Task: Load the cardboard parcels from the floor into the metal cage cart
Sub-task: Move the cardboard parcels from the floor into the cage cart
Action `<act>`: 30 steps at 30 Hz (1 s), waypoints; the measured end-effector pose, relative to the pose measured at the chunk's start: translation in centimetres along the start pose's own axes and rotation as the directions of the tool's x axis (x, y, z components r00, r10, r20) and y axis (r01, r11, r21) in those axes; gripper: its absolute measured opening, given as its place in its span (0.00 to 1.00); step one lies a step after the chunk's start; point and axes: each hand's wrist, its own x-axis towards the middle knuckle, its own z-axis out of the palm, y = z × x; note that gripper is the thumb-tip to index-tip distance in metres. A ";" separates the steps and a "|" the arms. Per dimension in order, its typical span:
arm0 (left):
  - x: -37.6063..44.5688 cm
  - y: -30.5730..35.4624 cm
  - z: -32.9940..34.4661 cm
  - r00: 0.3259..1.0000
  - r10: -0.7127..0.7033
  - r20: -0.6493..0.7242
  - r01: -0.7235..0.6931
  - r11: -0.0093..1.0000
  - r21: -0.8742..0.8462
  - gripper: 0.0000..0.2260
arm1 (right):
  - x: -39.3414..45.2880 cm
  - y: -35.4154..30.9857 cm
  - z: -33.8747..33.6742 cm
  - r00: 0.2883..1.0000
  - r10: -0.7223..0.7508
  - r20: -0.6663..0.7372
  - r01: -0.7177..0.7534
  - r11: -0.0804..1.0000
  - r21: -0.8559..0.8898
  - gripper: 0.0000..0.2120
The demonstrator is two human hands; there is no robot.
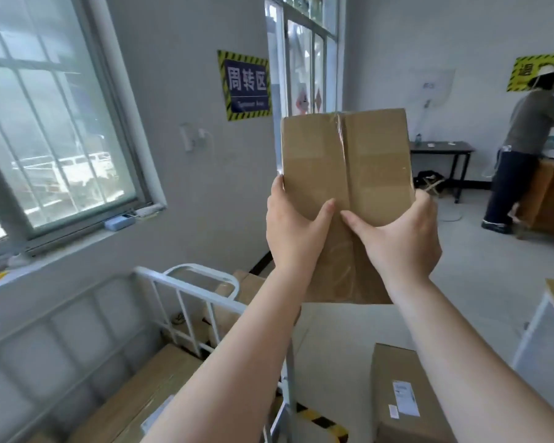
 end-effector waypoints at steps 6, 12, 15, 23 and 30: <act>-1.4 1.9 -10.6 0.962 0.022 -0.272 0.025 0.985 0.170 0.37 | -5.0 -7.6 1.0 0.974 -0.140 0.176 0.098 0.968 0.232 0.48; -4.8 0.9 -21.6 0.883 0.036 -0.467 0.147 0.926 0.348 0.37 | -13.4 -13.9 2.8 0.885 -0.250 0.393 0.072 0.907 0.415 0.49; -7.5 0.0 -27.5 0.824 0.035 -0.566 0.237 0.886 0.399 0.37 | -18.7 -17.3 3.3 0.804 -0.313 0.505 0.047 0.881 0.471 0.48; -16.1 -2.8 -45.2 0.664 0.055 -0.745 0.443 0.774 0.452 0.36 | -36.4 -26.2 3.6 0.560 -0.479 0.676 0.001 0.816 0.578 0.45; -24.1 -5.5 -59.2 0.547 -0.012 -0.837 0.637 0.655 0.407 0.35 | -52.1 -32.0 3.2 0.354 -0.530 0.770 -0.055 0.810 0.584 0.49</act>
